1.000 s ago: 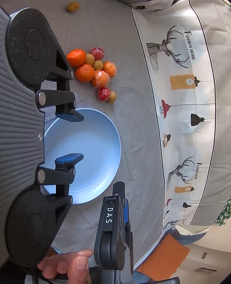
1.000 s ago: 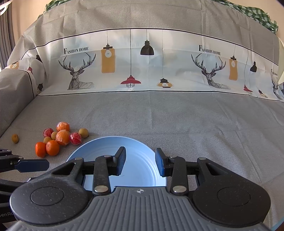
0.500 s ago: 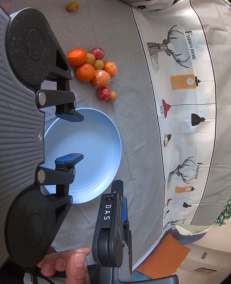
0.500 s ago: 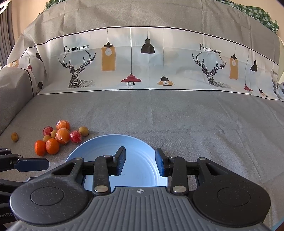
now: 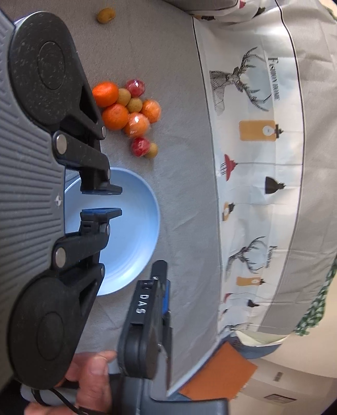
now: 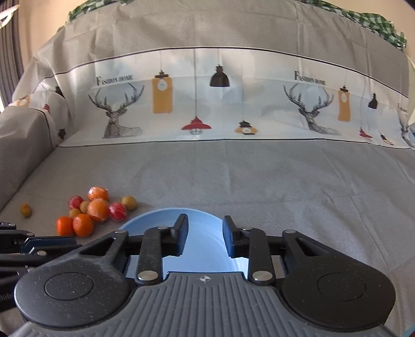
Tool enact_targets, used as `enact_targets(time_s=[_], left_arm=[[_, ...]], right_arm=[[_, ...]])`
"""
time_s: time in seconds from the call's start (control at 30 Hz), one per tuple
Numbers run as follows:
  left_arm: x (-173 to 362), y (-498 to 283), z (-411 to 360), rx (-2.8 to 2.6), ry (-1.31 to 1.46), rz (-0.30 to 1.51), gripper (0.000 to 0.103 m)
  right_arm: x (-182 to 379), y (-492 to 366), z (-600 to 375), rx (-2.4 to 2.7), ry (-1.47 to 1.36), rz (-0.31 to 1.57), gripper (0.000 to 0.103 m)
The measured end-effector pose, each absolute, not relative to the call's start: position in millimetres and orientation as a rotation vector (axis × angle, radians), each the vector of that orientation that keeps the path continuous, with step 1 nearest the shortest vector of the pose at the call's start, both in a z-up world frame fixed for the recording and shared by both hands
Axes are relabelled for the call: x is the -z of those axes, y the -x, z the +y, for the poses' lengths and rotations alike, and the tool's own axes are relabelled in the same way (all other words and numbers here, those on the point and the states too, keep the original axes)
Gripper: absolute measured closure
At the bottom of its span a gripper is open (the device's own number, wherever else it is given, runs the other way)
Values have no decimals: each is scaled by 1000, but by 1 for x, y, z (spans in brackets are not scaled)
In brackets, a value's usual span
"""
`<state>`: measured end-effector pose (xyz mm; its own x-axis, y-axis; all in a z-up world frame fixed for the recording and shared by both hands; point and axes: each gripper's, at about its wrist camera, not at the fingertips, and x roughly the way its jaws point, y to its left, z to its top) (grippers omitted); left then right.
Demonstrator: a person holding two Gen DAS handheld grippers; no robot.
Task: Organize fruits
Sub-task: 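Grasp the lone small brown fruit with the left gripper while the right gripper moves to the fruit pile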
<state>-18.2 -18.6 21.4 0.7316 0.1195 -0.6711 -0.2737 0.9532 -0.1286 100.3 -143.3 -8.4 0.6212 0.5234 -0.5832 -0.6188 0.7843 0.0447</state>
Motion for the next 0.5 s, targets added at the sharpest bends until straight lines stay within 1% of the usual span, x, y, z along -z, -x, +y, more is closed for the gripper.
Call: enact_targets(time_s=[0.13, 0.27, 0.37, 0.5], left_arm=[[-39, 34, 15, -292, 317, 657, 92], [-51, 60, 74, -413, 539, 590, 92], [-54, 78, 113, -503, 666, 568, 92], [-53, 100, 146, -599, 760, 558, 92]], right_arm=[[4, -95, -133, -693, 144, 603, 76], [-1, -88, -120, -752, 108, 593, 76], [-2, -82, -108, -808, 91, 598, 76], [0, -71, -84, -884, 101, 608, 76]])
